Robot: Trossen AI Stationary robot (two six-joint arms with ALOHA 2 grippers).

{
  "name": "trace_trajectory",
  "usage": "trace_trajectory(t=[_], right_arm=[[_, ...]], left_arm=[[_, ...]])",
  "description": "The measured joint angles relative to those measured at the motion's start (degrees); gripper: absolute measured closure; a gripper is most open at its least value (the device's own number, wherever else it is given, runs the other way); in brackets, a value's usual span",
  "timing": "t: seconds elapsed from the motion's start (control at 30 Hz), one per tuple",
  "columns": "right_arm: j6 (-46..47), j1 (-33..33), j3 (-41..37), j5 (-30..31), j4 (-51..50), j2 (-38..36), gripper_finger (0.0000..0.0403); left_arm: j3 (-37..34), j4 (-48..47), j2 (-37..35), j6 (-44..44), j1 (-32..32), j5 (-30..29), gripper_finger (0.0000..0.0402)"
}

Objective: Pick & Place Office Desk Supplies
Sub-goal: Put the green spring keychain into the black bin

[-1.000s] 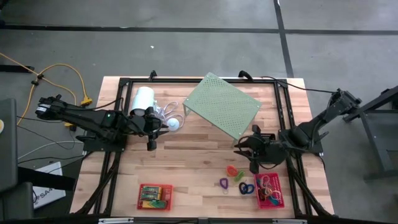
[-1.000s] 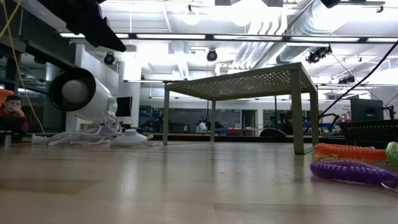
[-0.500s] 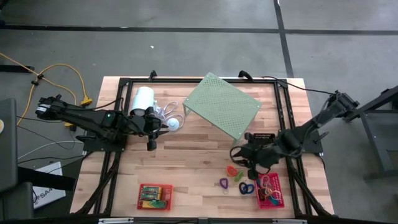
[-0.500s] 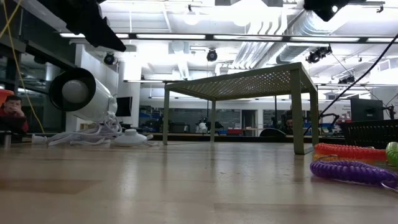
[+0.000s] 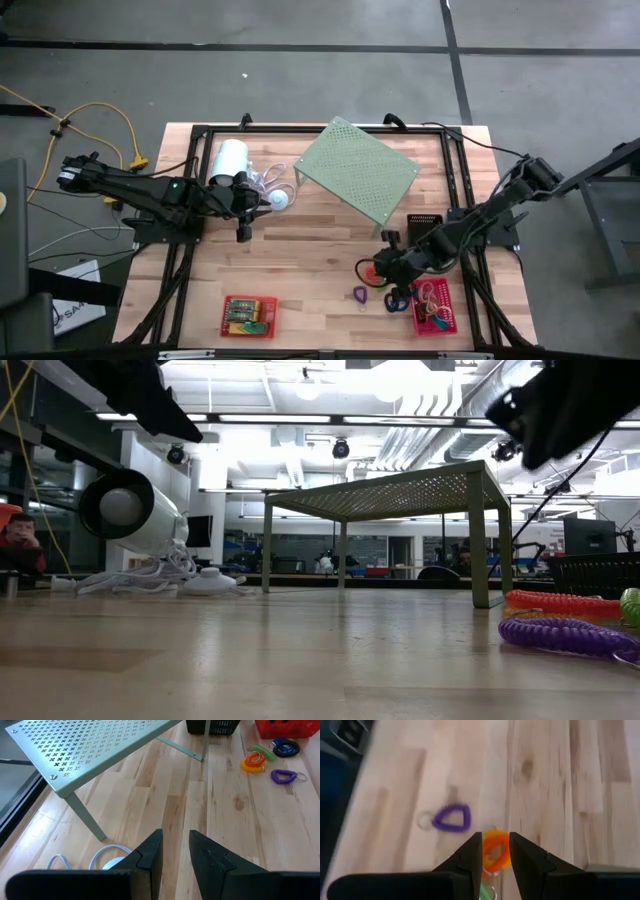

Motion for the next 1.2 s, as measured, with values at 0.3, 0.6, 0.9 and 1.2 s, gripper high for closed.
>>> trace_trajectory(t=[0.3, 0.6, 0.9, 1.2], right_arm=[[5.31, 0.05, 0.00, -4.75, -4.22, 5.93, 0.0317], [2.72, 1.25, 0.00, -5.88, -5.63, 8.62, 0.0317], [-2.74, 2.09, -0.12, -5.17, -6.04, 8.60, 0.0317], [-3.43, 2.05, -1.49, -5.43, -5.57, 8.57, 0.0317]], left_arm=[[0.00, 0.00, 0.00, -0.02, 0.00, 0.00, 0.0313], [0.00, 0.00, 0.00, 0.00, 0.00, 0.00, 0.0313], [0.00, 0.02, 0.00, -0.01, -0.01, 0.00, 0.0313], [-0.02, 0.01, 0.00, 0.00, -0.01, 0.00, 0.0313]])
